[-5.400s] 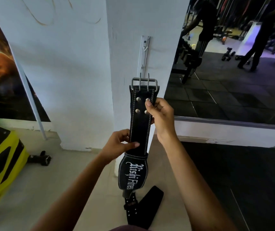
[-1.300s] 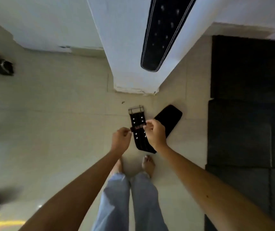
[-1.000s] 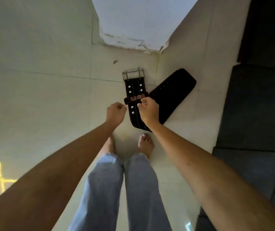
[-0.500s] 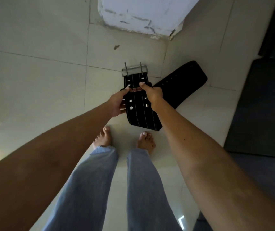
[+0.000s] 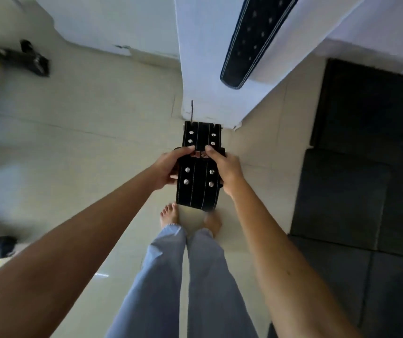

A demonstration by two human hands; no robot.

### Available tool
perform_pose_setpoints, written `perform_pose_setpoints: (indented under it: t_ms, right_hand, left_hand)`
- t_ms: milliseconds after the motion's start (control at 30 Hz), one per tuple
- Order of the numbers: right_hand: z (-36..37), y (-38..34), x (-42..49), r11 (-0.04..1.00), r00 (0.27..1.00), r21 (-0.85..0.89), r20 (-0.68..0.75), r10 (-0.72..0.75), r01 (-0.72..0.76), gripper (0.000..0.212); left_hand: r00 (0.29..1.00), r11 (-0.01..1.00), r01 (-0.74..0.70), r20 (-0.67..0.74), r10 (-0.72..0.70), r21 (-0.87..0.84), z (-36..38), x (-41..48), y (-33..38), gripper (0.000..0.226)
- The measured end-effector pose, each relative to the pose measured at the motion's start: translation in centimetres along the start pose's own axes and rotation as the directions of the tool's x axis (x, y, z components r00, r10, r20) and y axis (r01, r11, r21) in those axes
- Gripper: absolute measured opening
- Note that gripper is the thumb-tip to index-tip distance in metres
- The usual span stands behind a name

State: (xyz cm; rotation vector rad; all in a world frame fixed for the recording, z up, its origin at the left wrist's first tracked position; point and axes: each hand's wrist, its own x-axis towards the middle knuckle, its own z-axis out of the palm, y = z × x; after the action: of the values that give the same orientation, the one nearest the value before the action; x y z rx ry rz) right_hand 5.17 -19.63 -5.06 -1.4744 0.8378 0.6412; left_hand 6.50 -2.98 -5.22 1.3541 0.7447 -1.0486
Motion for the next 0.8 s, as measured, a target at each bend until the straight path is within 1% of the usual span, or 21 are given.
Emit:
perform_pose_setpoints:
  t_ms: [100, 233, 267, 367, 400, 500, 633, 733, 800]
  right_hand:
    - [-0.8, -4.2, -7.2, 0.994, 0.995, -0.036, 0.003, -0.101, 0.101, 0.036]
    - [-1.8, -7.8, -16.0, 0.966, 0.972, -0.113, 0.012, -0.234, 0.234, 0.035]
    - [-2.0, -8.3, -18.0, 0.954, 0.963, -0.134, 0.008, -0.268, 0.267, 0.036]
    - [-2.2, -9.3, -23.2, 0.925, 0.937, -0.159, 0.001, -0.35, 0.345, 0.041]
    - [-2.2, -9.5, -24.6, 0.92, 0.932, -0.158, 0.0, -0.362, 0.358, 0.041]
    - [-2.0, -10.5, -28.0, 0.915, 0.924, -0.146, -0.004, -0.381, 0.377, 0.04]
    - [-1.6, -12.4, -30.7, 0.896, 0.902, -0.104, 0.027, -0.431, 0.431, 0.042]
    - [-1.3, -15.2, -32.0, 0.876, 0.876, -0.042, 0.058, -0.479, 0.481, 0.035]
    - [-1.4, -17.8, -32.7, 0.864, 0.862, 0.023, 0.053, -0.504, 0.504, 0.032]
  left_hand:
    - [0.997, 0.996, -0.076, 0.017, 0.075, 0.055, 0.5, -7.9, 2.7, 0.051]
    - [0.973, 0.974, -0.227, 0.041, 0.227, 0.02, 1.0, -16.8, 3.9, 0.033]
    - [0.962, 0.963, -0.27, 0.048, 0.269, 0.012, 1.1, -18.7, 3.8, 0.033]
    - [0.919, 0.921, -0.387, 0.066, 0.39, -0.054, 2.1, -23.2, 3.5, 0.048]
    - [0.902, 0.902, -0.423, 0.056, 0.428, -0.084, 2.5, -24.5, 3.4, 0.048]
    - [0.865, 0.854, -0.494, 0.01, 0.502, -0.163, 3.5, -28.0, 3.7, 0.038]
    - [0.787, 0.781, -0.611, 0.007, 0.617, -0.125, 3.3, -31.9, 5.0, 0.027]
    - [0.715, 0.705, -0.695, -0.036, 0.698, -0.14, 3.4, -34.6, 6.3, 0.015]
    - [0.68, 0.668, -0.729, -0.043, 0.732, -0.151, 3.6, -35.9, 7.0, 0.011]
